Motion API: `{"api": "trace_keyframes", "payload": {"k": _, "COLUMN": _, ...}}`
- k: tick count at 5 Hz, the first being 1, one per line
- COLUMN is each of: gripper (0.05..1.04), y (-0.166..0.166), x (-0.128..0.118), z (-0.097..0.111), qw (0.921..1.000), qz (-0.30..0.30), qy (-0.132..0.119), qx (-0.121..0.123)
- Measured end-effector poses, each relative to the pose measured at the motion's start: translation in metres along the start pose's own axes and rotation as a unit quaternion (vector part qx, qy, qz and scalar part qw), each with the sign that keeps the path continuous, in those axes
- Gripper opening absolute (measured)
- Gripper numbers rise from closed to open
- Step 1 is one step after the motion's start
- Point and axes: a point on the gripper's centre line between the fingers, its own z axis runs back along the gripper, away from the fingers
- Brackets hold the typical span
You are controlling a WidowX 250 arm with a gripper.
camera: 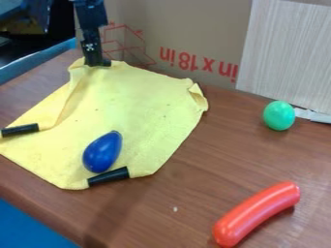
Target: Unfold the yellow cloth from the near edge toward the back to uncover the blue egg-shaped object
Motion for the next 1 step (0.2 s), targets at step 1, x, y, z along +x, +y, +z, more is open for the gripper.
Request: {"api": "trace_keyframes", "payload": {"k": 1, "gripper": 1.001, "y": -0.0093, "x": 0.0049, "z": 0.0372, "qw": 0.9997, "qz": -0.015, "qy": -0.019, "qx": 0.009}}
